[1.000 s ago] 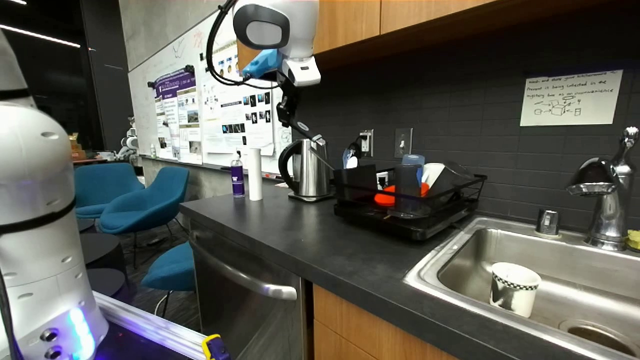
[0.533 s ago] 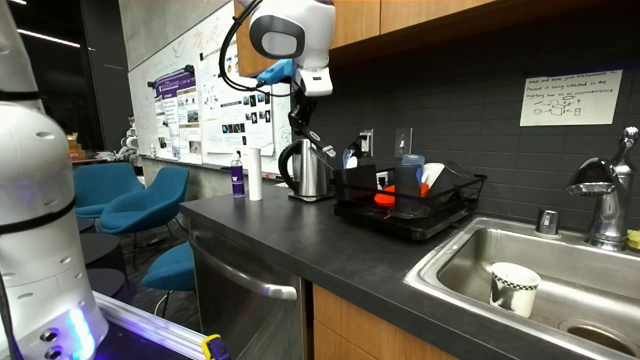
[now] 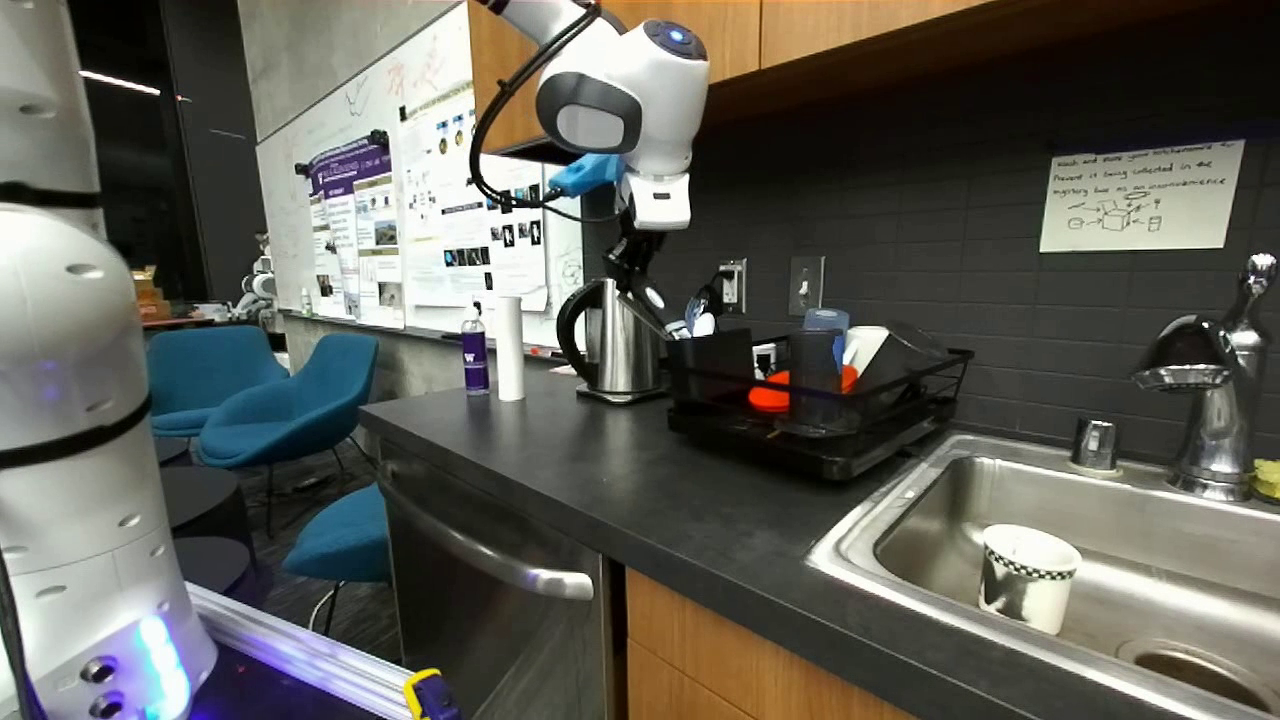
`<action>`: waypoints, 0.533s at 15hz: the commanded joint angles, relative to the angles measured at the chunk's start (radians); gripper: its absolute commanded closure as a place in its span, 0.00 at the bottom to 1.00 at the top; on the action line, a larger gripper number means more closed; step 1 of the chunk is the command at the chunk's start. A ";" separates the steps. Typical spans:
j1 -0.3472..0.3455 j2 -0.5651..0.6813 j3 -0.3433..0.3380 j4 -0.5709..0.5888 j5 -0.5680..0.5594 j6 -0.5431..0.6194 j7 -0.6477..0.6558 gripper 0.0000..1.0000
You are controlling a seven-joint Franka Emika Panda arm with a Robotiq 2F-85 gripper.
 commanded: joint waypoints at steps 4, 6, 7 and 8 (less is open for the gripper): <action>-0.024 0.063 -0.016 0.053 0.092 -0.012 0.021 0.83; -0.028 0.073 -0.019 0.050 0.121 -0.010 0.022 0.83; -0.031 0.078 -0.021 0.049 0.134 -0.008 0.023 0.83; -0.034 0.079 -0.024 0.046 0.147 -0.006 0.024 0.83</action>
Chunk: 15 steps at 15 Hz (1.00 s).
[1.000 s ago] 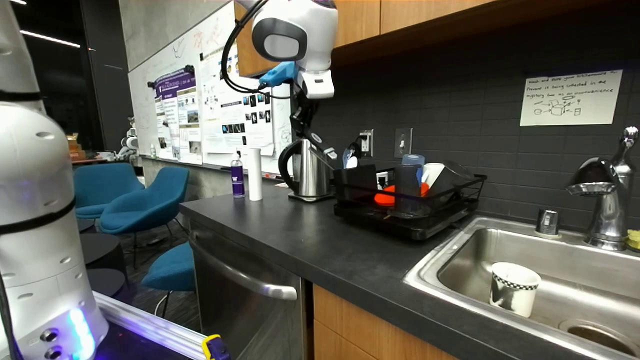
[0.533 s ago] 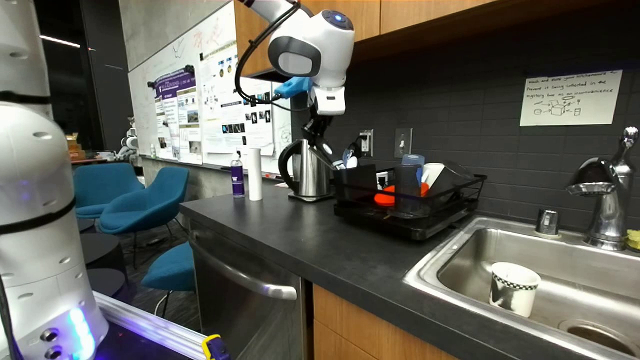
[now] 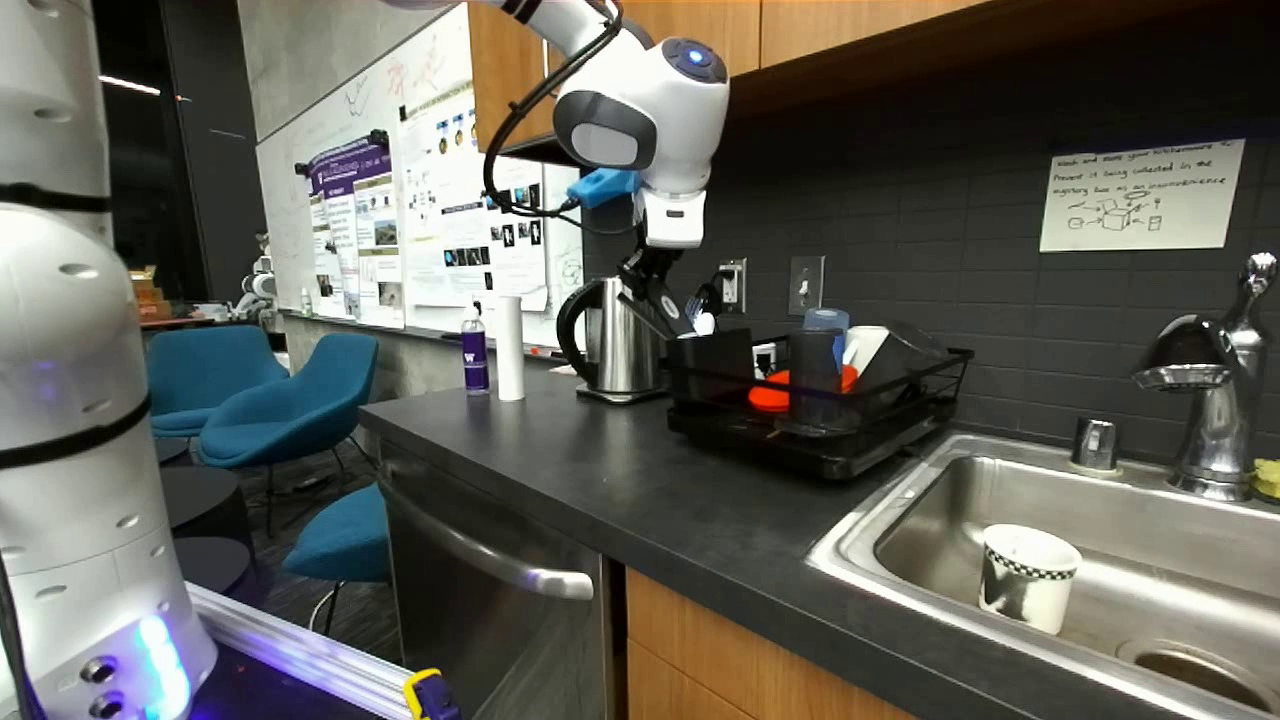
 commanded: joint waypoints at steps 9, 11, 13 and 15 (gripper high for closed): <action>-0.027 0.022 -0.019 0.009 0.084 -0.005 0.022 0.22; -0.029 0.022 -0.020 0.008 0.081 -0.006 0.021 0.09; -0.030 0.022 -0.023 0.007 0.079 -0.008 0.022 0.00; -0.032 0.019 -0.027 0.006 0.079 -0.011 0.021 0.00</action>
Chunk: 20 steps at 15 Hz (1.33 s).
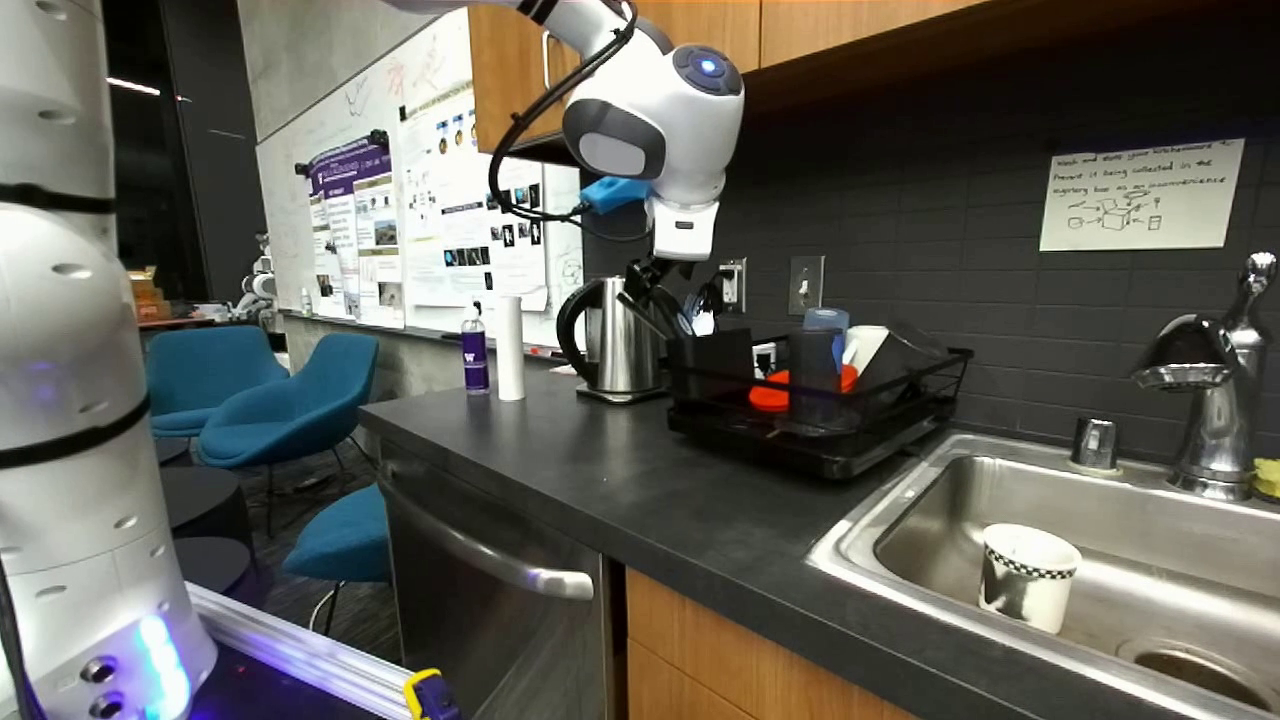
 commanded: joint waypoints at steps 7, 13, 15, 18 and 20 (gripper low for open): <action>-0.013 -0.005 -0.008 -0.003 0.016 -0.015 -0.003 0.00; -0.010 0.010 -0.005 -0.001 0.006 -0.018 0.015 0.00; -0.010 0.006 -0.005 -0.002 0.006 -0.025 0.009 0.00; -0.007 -0.018 -0.004 0.002 -0.015 -0.013 0.006 0.00; -0.007 -0.035 -0.006 0.009 -0.031 -0.001 0.011 0.00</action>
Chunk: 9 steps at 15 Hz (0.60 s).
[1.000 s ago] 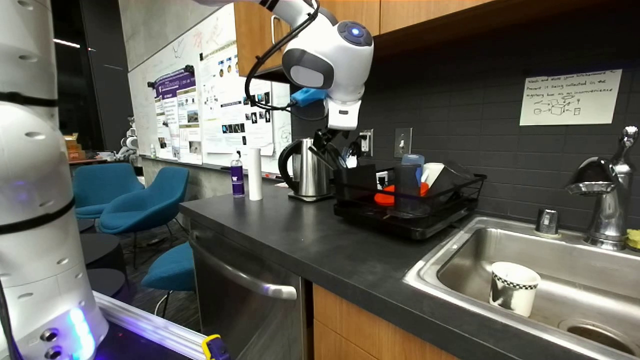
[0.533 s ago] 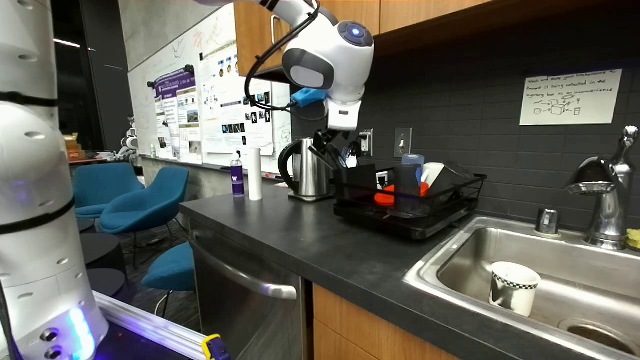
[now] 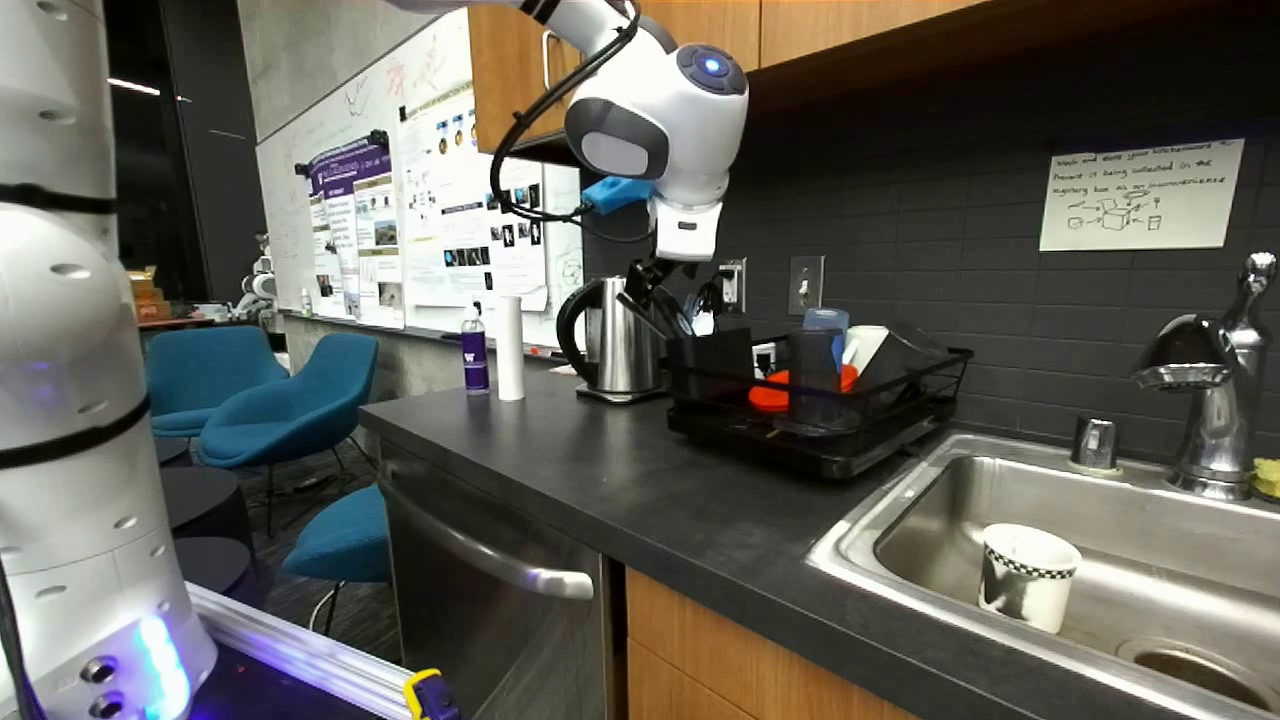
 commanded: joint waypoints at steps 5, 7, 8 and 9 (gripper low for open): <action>0.005 -0.085 0.005 0.033 -0.152 0.019 0.032 0.00; 0.006 -0.107 0.008 0.038 -0.224 0.009 0.031 0.00; 0.005 -0.121 0.010 0.038 -0.253 0.004 0.023 0.00; 0.004 -0.134 0.012 0.036 -0.278 0.000 0.014 0.00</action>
